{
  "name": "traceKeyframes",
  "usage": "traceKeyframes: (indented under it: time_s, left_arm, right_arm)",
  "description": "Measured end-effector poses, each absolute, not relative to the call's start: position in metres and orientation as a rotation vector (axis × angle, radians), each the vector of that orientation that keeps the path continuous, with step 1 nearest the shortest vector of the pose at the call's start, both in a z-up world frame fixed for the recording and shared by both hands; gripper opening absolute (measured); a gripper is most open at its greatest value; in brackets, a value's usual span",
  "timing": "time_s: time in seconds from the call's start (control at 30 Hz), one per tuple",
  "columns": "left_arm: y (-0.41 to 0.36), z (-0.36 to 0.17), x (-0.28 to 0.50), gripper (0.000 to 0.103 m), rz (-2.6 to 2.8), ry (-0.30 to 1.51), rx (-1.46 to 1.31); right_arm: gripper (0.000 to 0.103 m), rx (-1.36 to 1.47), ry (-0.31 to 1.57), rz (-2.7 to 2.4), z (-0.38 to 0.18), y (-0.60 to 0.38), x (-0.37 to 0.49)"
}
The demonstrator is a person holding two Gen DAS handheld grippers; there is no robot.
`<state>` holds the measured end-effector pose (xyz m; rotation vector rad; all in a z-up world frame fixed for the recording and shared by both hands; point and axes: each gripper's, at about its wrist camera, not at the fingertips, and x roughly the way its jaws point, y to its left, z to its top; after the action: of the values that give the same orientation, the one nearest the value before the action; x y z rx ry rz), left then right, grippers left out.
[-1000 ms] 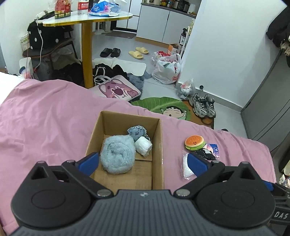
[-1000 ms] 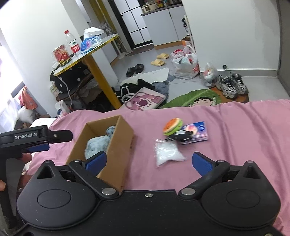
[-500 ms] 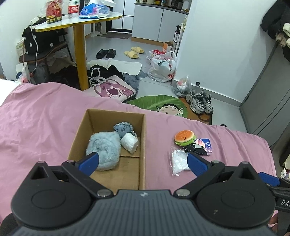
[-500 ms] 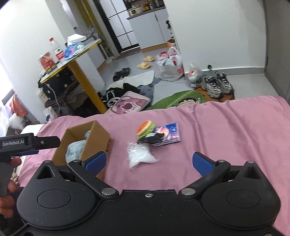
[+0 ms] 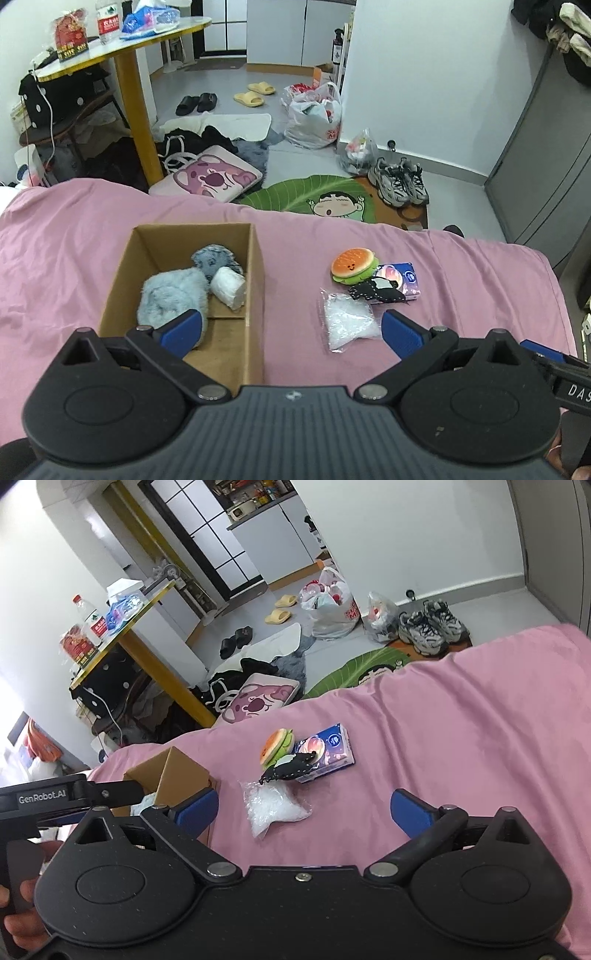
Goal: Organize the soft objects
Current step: 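Move both open grippers out of the box toward the remaining items, then grasp the black fluffy item with the right gripper while the left approaches the plastic bag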
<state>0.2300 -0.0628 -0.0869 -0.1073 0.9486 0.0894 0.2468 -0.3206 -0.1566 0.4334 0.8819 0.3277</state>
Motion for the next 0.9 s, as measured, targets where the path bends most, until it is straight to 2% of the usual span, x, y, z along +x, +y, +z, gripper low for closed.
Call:
traceKeyframes:
  time_s: [0.27,0.53,0.9]
  left_arm:
    - [-0.077,-0.106,0.253,0.102,0.104,0.986,-0.110]
    - [-0.086,-0.125,0.268,0.099,0.100,0.979,-0.080]
    - [-0.087,-0.144,0.285,0.075,0.076,1.001,-0.092]
  right_arm:
    - [0.077,0.527,0.918,0.371,-0.176,-0.325,0.267]
    - [0.064,0.624,0.966,0.392,-0.196,-0.321,0.293]
    - [0.061,0.725,1.026,0.421,-0.220,-0.306,0.322]
